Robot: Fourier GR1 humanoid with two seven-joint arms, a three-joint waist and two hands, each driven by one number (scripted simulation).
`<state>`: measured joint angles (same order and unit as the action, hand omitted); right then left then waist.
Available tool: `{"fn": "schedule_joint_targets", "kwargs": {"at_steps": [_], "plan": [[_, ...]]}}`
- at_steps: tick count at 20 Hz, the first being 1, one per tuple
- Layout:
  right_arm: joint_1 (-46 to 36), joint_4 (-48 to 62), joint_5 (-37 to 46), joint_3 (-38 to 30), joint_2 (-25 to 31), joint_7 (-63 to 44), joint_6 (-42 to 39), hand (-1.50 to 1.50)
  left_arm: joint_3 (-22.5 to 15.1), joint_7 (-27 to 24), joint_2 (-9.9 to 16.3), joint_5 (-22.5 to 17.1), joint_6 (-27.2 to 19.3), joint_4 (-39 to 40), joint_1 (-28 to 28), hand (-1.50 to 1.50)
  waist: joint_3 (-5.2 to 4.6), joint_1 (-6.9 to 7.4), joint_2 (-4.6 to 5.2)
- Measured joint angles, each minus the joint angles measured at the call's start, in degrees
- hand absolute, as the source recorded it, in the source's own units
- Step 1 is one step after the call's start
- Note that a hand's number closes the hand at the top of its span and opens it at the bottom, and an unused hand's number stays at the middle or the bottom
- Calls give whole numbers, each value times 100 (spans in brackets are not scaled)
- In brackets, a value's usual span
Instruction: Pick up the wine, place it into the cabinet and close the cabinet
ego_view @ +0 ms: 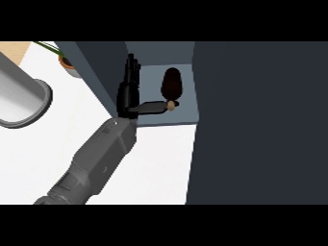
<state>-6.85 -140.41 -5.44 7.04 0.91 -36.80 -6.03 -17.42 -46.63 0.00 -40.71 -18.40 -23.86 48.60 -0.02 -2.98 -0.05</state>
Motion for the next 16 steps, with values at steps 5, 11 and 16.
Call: {"fn": "schedule_joint_targets", "kwargs": {"at_steps": [5,11,16], "plan": [[216,-80,-5,-83,74,37,-52,-150,-1017,178,0,-390,-799,-1269,-735,-150,2,122,-16],[310,-53,18,-248,102,194,-75,-150,-1903,444,1,-245,-1769,-2852,-1532,-150,4,255,-21],[399,-103,59,-122,80,177,-19,-150,-2311,715,137,105,-2200,-4150,-2282,-150,5,304,-24]]}}
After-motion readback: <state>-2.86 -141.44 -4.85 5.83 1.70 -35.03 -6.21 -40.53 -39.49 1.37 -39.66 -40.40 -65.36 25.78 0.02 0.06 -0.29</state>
